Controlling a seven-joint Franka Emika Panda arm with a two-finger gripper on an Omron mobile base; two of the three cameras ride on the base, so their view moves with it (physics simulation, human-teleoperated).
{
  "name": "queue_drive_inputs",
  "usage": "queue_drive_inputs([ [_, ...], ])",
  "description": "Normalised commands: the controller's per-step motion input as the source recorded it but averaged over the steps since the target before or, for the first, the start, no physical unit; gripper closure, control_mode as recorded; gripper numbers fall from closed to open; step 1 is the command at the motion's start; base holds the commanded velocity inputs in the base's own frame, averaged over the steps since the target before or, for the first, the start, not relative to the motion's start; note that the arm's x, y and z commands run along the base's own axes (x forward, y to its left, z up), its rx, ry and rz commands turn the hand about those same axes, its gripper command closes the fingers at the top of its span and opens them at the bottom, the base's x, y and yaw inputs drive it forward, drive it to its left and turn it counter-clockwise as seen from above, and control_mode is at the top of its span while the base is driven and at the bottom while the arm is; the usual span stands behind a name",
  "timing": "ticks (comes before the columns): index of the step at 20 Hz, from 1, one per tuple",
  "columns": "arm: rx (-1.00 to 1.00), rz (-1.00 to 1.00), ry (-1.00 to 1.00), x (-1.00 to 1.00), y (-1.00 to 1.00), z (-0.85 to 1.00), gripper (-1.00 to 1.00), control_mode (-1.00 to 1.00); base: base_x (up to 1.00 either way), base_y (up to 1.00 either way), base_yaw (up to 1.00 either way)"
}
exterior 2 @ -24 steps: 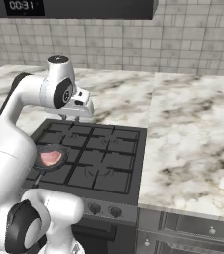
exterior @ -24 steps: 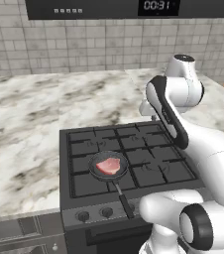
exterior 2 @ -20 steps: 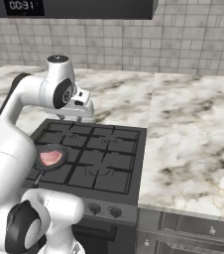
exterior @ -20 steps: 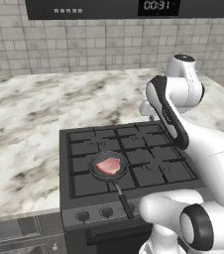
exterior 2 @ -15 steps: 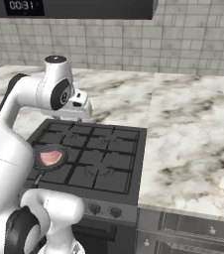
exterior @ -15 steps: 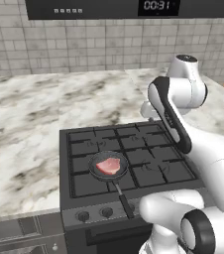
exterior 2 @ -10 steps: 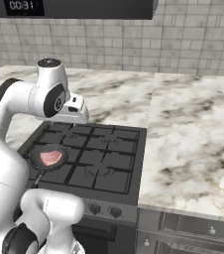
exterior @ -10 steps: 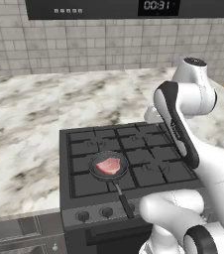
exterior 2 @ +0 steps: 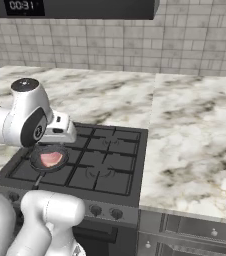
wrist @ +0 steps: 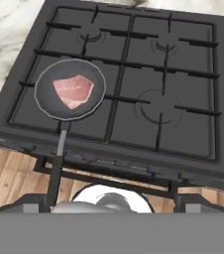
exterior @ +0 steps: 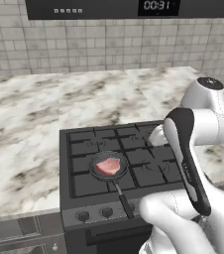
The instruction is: Pick up the pan with the steak in it and place it on the dining table. Then place the steak on the plate.
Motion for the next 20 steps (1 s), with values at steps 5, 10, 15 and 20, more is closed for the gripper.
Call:
queue_drive_inputs([
  [5,-0.05,0.06,0.0,-0.5,0.49,-0.19,-1.0,-1.0,0.0,0.0,0.0],
  [10,-0.03,0.06,0.0,-0.32,0.55,-0.22,-1.0,-1.0,0.0,0.0,0.0],
  [15,0.0,0.05,0.0,-0.07,0.39,-0.19,-1.0,-1.0,0.0,0.0,0.0],
  [20,0.01,0.02,0.0,0.0,0.23,-0.11,-1.0,-1.0,0.0,0.0,0.0],
])
